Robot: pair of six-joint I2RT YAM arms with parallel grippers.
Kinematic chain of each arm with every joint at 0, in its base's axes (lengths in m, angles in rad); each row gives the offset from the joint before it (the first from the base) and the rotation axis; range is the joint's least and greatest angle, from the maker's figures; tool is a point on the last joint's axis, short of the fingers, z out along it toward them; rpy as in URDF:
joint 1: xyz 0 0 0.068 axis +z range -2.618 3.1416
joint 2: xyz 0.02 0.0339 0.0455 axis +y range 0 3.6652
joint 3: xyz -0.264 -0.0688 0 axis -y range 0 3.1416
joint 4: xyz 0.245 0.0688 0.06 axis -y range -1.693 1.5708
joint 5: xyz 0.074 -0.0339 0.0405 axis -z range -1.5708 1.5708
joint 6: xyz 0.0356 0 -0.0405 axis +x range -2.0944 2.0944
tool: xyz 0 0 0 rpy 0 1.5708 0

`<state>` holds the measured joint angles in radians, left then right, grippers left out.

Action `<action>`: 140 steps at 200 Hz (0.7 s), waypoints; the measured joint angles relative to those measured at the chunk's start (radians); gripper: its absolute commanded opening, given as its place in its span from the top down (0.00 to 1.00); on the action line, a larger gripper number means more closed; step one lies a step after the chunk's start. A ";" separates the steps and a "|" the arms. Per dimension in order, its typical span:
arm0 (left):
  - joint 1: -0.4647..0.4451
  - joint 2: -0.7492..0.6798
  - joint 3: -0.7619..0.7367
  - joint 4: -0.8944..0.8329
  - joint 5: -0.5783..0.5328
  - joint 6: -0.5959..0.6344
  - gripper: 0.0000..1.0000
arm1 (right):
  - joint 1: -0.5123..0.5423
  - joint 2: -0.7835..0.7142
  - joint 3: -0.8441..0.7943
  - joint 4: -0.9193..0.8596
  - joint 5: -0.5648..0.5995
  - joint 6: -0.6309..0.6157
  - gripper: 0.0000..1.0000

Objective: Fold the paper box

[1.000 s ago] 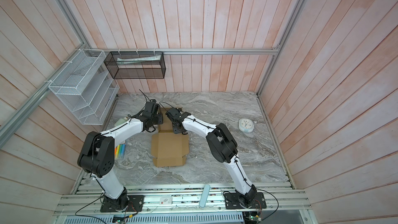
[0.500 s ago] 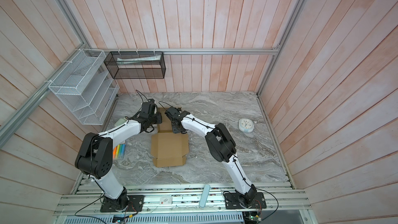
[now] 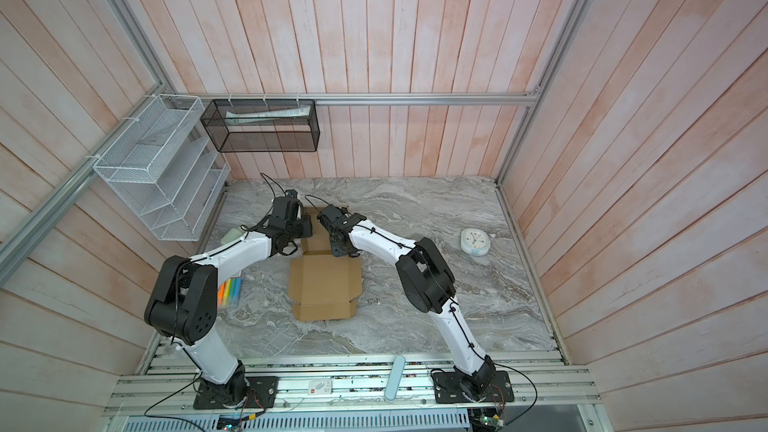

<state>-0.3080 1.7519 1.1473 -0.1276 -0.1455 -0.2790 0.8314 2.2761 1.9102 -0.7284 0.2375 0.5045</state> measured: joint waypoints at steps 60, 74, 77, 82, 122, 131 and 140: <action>-0.001 0.000 0.000 0.001 -0.008 -0.001 0.98 | 0.000 0.007 0.038 -0.040 0.000 -0.003 0.95; -0.001 0.000 -0.002 0.001 -0.007 -0.001 0.91 | 0.000 0.010 0.042 -0.047 0.000 -0.003 0.95; -0.001 0.000 -0.002 0.001 -0.007 -0.001 0.90 | 0.000 0.010 0.043 -0.048 0.000 -0.003 0.95; -0.001 -0.002 -0.005 0.002 -0.006 -0.002 0.88 | 0.000 0.011 0.043 -0.050 0.000 -0.003 0.95; 0.000 -0.048 -0.049 0.000 0.015 -0.021 0.80 | 0.004 0.011 0.044 -0.059 -0.001 -0.003 0.95; 0.000 -0.055 -0.058 -0.001 0.016 -0.025 0.78 | 0.004 0.011 0.046 -0.059 -0.001 -0.003 0.95; 0.000 -0.062 -0.066 -0.003 0.019 -0.028 0.77 | 0.004 0.011 0.049 -0.059 -0.001 -0.003 0.95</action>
<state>-0.3077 1.6897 1.0817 -0.1310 -0.1268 -0.3073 0.8352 2.2871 1.9594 -0.7876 0.2363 0.5018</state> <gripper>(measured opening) 0.214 0.090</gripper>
